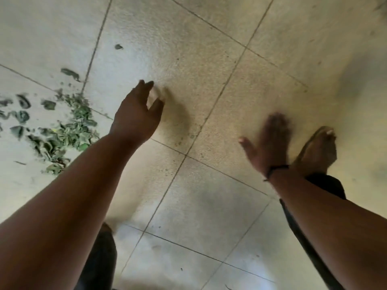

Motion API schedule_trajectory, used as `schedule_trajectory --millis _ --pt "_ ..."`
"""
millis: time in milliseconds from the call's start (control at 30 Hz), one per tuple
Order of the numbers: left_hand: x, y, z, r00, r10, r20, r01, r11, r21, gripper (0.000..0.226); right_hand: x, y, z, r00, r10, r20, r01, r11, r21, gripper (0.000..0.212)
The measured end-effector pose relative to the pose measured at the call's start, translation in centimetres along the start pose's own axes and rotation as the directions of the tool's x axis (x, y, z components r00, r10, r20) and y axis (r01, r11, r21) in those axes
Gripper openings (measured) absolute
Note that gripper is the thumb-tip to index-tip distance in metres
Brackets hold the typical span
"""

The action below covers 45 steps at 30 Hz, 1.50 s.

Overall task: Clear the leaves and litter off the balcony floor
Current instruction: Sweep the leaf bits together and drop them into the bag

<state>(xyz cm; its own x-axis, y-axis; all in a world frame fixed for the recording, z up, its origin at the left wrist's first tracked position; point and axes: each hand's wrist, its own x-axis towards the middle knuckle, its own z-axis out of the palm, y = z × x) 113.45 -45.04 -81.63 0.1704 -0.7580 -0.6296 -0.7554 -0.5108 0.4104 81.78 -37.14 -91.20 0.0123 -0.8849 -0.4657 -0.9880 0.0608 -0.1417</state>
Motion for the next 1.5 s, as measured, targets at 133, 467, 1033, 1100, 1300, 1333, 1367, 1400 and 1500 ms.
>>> schedule_trajectory --millis 133,467,1033,1100,1300,1333,1367,1400,1500 --pt "-5.5 -6.6 -1.8 0.999 0.050 -0.012 -0.049 0.998 0.040 0.057 -0.8 -0.2 -0.1 0.987 -0.051 0.153 0.082 0.976 -0.203 0.128" --pt "-12.8 -23.0 -3.0 0.933 -0.332 -0.141 0.326 0.943 -0.066 0.073 6.0 -30.9 3.7 0.668 -0.734 0.122 0.738 0.633 -0.232 0.104" --pt "-19.9 -42.9 -4.8 0.779 -0.608 -0.154 0.570 0.789 -0.231 0.087 -9.3 -27.7 9.7 0.951 -0.240 0.194 0.285 0.926 -0.249 0.127" --pt "-20.8 -43.9 -4.0 0.761 -0.636 -0.127 0.606 0.767 -0.211 0.089 -7.5 -33.6 11.4 0.859 -0.491 0.147 0.512 0.823 -0.244 0.116" --pt "-22.2 -45.1 -4.6 0.741 -0.658 -0.132 0.641 0.752 -0.151 0.085 -1.9 -45.5 10.4 0.741 -0.671 -0.027 0.651 0.727 -0.216 0.111" --pt "-22.4 -45.6 -5.0 0.752 -0.644 -0.141 0.634 0.765 -0.117 0.083 -2.1 -46.6 10.0 0.746 -0.665 -0.022 0.650 0.735 -0.193 0.110" --pt "-22.7 -46.2 -5.5 0.762 -0.630 -0.152 0.626 0.776 -0.078 0.082 -2.8 -47.9 9.5 0.720 -0.694 -0.012 0.680 0.709 -0.186 0.109" --pt "-22.9 -46.9 -5.8 0.773 -0.614 -0.158 0.618 0.786 -0.028 0.081 -3.9 -49.0 9.4 0.655 -0.756 0.000 0.741 0.642 -0.198 0.108" --pt "-23.8 -48.9 -6.4 0.799 -0.581 -0.155 0.598 0.795 0.102 0.081 -10.1 -50.6 12.6 0.247 -0.957 0.150 0.951 0.209 -0.229 0.091"
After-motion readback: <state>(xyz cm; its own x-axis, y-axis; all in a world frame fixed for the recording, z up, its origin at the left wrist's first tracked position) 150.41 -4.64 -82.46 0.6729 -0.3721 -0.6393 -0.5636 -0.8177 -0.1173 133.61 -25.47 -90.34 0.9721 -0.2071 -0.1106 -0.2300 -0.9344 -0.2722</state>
